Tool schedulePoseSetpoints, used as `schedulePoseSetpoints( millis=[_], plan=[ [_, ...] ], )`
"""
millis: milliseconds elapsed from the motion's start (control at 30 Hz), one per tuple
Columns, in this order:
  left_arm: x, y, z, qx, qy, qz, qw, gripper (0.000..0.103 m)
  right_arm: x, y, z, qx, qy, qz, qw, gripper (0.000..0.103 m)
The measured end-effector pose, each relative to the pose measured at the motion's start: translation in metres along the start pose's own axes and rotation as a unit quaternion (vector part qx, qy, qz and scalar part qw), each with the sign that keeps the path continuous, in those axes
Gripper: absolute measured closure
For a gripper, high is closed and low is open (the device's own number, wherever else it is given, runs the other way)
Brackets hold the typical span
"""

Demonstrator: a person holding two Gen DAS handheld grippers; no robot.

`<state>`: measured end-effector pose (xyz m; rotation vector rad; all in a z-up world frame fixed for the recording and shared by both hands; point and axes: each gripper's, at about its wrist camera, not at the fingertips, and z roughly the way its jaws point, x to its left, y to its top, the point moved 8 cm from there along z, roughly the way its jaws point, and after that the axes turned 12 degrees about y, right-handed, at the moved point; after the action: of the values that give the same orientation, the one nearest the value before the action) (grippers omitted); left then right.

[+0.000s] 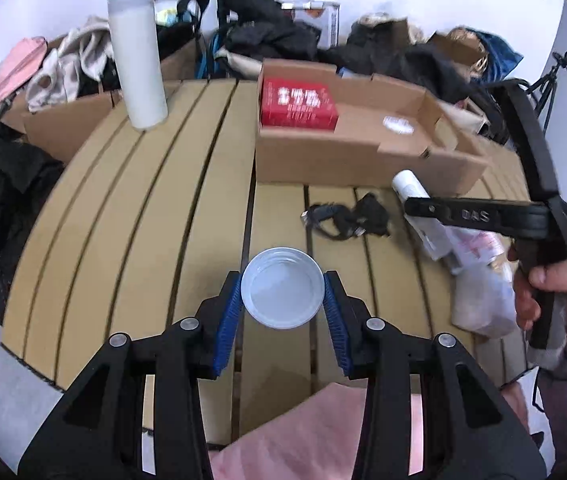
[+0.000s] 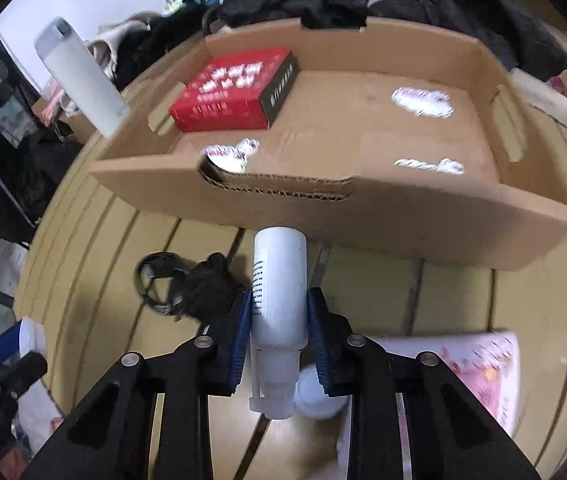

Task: Organize objects
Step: 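Carry the white tube into the tray with the right gripper while the left gripper holds the lid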

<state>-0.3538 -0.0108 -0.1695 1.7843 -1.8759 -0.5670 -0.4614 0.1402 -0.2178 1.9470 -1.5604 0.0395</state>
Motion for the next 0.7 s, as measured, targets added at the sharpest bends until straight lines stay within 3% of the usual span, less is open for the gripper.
schedulePoseSetpoints(
  millis=[167,333,500,600,700],
  plan=[
    [0.0,-0.003,-0.062,-0.042,0.014,-0.003,0.999,0.066,0.036,-0.025,-0.082,-0.053,0.013,-0.036,0.998,0.073],
    [-0.007,-0.036,-0.121,-0.069,0.011,-0.008,0.9975,0.066,0.068,-0.101,-0.167,-0.099,0.012,-0.066,0.993,0.073],
    [-0.023,-0.05,-0.146,-0.078,-0.012,0.003,0.9969,0.066,0.067,-0.156,-0.195,-0.106,0.01,-0.039,0.994,0.073],
    [-0.027,-0.043,-0.149,-0.086,-0.021,0.006,0.996,0.066,0.064,-0.159,-0.197,-0.109,0.009,-0.035,0.993,0.073],
    [-0.028,-0.026,-0.143,-0.089,-0.033,0.013,0.9954,0.066,0.065,-0.138,-0.196,-0.114,0.021,-0.041,0.992,0.073]
  ],
)
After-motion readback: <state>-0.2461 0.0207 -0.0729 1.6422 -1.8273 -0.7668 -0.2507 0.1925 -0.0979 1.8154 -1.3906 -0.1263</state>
